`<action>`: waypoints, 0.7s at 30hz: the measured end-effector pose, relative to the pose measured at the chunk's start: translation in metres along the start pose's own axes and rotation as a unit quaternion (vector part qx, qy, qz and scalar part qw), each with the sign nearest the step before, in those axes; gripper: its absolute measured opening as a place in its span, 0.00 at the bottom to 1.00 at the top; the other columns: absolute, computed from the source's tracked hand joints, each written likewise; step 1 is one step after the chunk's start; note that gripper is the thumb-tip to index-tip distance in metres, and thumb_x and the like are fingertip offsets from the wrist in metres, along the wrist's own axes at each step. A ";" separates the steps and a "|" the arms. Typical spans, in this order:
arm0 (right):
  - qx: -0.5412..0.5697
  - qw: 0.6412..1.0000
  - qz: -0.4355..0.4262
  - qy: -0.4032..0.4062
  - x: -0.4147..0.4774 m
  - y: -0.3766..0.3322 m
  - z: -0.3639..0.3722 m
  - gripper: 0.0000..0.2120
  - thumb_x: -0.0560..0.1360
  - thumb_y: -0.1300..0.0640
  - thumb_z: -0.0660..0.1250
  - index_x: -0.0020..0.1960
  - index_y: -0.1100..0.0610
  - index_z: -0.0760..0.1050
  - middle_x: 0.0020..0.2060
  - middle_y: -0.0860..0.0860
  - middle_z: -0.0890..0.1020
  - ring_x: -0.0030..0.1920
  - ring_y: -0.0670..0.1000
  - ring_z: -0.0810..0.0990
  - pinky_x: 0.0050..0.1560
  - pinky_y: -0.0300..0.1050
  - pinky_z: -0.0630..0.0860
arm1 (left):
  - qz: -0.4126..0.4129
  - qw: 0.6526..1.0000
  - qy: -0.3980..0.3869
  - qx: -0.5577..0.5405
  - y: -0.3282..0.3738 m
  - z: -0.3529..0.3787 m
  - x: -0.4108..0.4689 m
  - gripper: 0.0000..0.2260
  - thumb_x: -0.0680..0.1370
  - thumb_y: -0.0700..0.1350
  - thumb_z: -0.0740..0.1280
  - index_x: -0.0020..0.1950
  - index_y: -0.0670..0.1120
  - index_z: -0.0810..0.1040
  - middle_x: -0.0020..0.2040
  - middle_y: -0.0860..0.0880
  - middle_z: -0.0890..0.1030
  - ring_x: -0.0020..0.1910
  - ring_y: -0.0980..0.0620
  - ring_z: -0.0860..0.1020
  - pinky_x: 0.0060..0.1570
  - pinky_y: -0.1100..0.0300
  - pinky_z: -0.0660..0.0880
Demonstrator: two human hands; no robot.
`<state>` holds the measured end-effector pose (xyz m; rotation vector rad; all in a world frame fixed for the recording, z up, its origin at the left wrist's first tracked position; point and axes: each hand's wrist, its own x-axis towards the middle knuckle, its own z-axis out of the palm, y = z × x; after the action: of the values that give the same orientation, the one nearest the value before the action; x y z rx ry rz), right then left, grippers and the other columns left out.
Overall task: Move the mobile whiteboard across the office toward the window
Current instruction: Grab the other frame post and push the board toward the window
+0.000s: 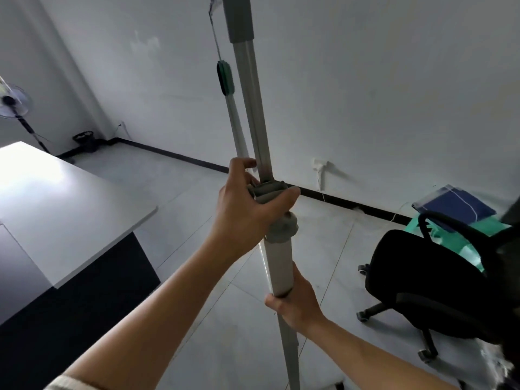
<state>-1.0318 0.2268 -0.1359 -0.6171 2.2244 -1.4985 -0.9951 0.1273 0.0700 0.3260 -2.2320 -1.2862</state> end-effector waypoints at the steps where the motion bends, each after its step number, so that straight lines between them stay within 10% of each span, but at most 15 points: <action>1: 0.001 1.000 -0.001 -0.006 0.008 -0.001 -0.001 0.38 0.64 0.57 0.74 0.69 0.44 0.63 0.39 0.41 0.75 0.40 0.49 0.78 0.42 0.42 0.82 | -0.007 1.000 -0.001 -0.006 -0.002 0.001 0.008 0.30 0.64 0.59 0.75 0.58 0.49 0.67 0.45 0.44 0.80 0.42 0.45 0.82 0.45 0.45 0.83; 21: -0.014 0.995 -0.062 -0.078 0.288 -0.023 -0.016 0.38 0.63 0.54 0.72 0.71 0.51 0.63 0.42 0.43 0.72 0.37 0.45 0.75 0.44 0.44 0.81 | -0.132 0.981 0.127 -0.055 -0.070 0.042 0.245 0.22 0.70 0.40 0.75 0.58 0.50 0.70 0.44 0.52 0.73 0.41 0.50 0.79 0.46 0.43 0.83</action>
<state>-1.2763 0.0713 -0.1298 -0.8656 2.1246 -1.4260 -1.2247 0.0091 0.0741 0.7226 -1.9414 -1.4082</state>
